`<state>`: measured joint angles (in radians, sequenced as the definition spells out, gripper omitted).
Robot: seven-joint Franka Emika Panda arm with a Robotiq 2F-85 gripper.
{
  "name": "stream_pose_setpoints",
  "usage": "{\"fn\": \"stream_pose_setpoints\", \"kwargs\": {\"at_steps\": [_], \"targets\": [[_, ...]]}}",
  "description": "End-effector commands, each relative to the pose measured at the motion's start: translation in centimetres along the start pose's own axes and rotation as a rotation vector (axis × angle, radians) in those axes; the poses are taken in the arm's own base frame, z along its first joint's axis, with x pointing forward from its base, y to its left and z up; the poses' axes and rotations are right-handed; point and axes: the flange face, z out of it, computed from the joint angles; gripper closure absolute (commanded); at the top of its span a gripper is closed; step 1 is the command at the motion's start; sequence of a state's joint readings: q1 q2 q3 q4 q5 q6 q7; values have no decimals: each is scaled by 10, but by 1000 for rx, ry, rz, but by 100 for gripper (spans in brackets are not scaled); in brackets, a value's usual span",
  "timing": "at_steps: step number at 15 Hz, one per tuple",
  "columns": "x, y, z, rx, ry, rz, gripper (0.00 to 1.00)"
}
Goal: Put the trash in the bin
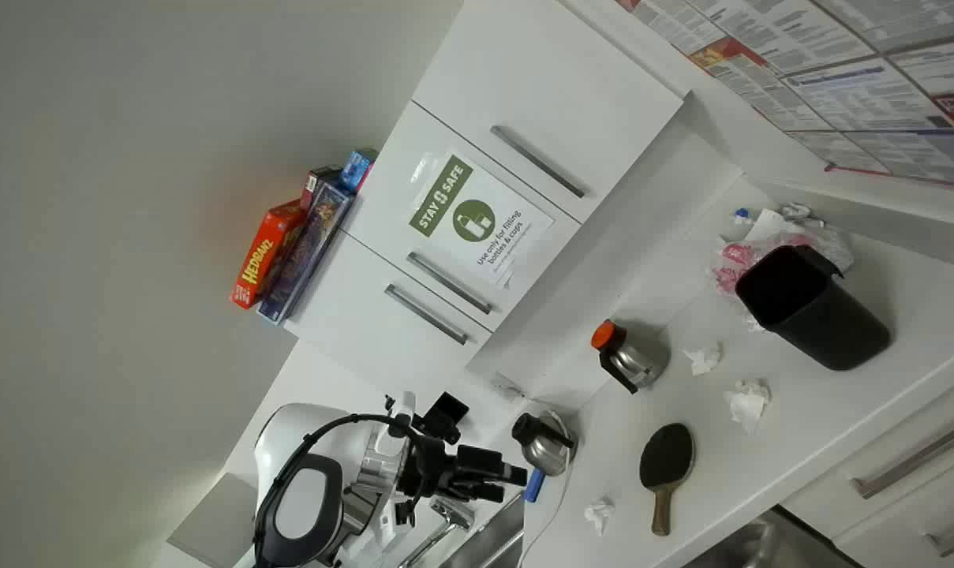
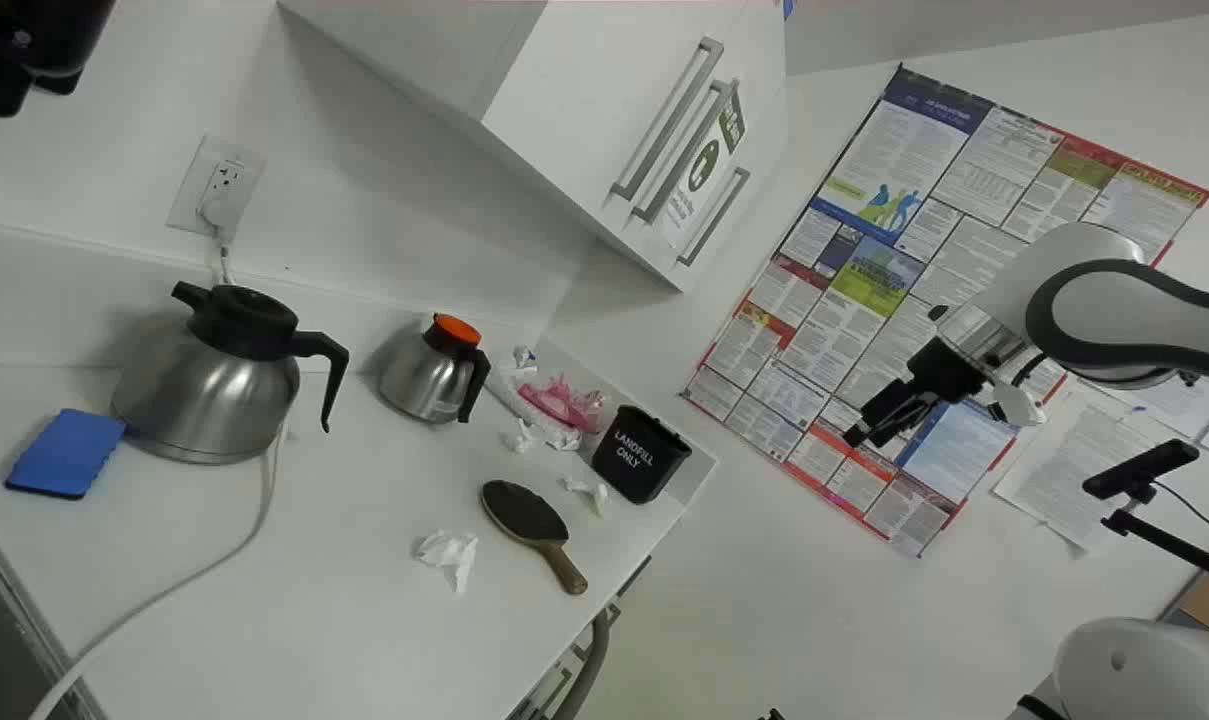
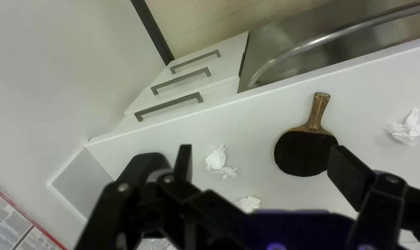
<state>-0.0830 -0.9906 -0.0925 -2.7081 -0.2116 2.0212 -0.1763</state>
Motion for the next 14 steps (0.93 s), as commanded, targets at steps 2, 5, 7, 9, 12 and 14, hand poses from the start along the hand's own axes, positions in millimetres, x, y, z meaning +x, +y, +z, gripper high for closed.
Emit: {"fn": "stream_pose_setpoints", "kwargs": {"at_steps": [2, 5, 7, 9, 12, 14], "targets": [[0, 0, 0, 0, -1, 0, 0], [0, 0, 0, 0, -1, 0, 0], [0, 0, 0, 0, -1, 0, 0], [0, 0, 0, 0, -1, 0, 0], [0, 0, 0, 0, -1, 0, 0], [13, 4, 7, -13, -1, 17, 0]]}}
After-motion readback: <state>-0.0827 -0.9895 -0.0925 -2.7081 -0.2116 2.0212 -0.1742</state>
